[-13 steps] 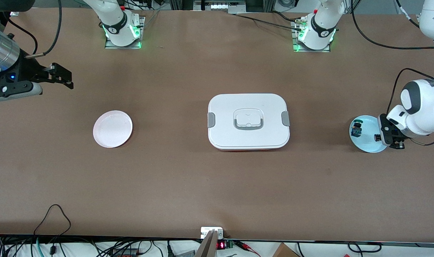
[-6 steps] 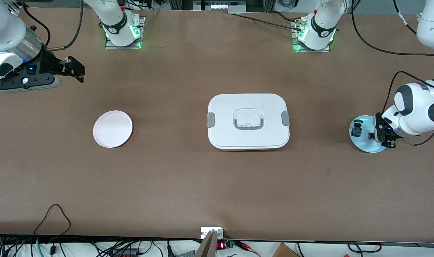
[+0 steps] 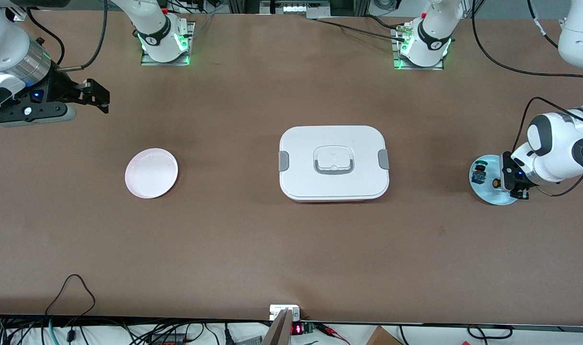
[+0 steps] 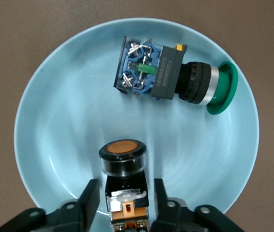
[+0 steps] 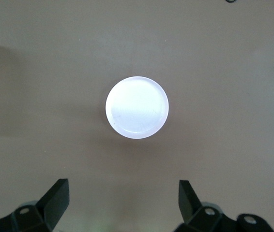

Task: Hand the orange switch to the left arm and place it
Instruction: 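Lower the orange switch onto the light-blue plate with the left gripper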

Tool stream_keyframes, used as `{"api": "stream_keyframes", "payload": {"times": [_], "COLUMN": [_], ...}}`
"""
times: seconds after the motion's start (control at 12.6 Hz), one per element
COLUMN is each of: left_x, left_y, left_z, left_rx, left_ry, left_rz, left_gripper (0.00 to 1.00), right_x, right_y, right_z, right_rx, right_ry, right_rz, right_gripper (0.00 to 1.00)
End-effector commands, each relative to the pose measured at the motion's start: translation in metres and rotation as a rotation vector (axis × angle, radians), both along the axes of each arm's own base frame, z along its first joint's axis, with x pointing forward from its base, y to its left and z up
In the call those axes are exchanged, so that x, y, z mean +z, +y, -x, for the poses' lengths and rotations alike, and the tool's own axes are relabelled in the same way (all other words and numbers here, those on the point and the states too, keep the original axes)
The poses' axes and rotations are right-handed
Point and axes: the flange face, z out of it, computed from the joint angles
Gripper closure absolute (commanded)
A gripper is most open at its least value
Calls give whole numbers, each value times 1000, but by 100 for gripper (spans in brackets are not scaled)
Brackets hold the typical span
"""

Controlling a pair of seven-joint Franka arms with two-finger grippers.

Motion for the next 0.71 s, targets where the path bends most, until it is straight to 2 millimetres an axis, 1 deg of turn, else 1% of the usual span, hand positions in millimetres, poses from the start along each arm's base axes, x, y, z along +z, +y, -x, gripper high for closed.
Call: {"api": "stream_keyframes", "payload": {"times": [0.0,0.16,0.4,0.55,0.63], "left_x": [17,42,101,133,148], "left_y": [0,-3,-3,-1,-13], "left_z": [-5,-8,-6,-17,-26], "left_rx": [-49,-50,-22,8,15], "left_ry": [-21,-5,44,94,101], "left_rz": [-12,-21,-42,-42,-29], "left_gripper": [0,0,0,0,0], "right_x": [-1,-1,-2,1,0], "right_y": [-2,-3,-3,-2,-2], "right_z": [-5,-7,-16,-16,-17], "right_rx": [1,1,0,2,2], "right_ry": [-26,-33,-69,-73,-72], "right_rz": [-6,-8,-21,-22,-22], "right_gripper": [0,0,0,0,0]}}
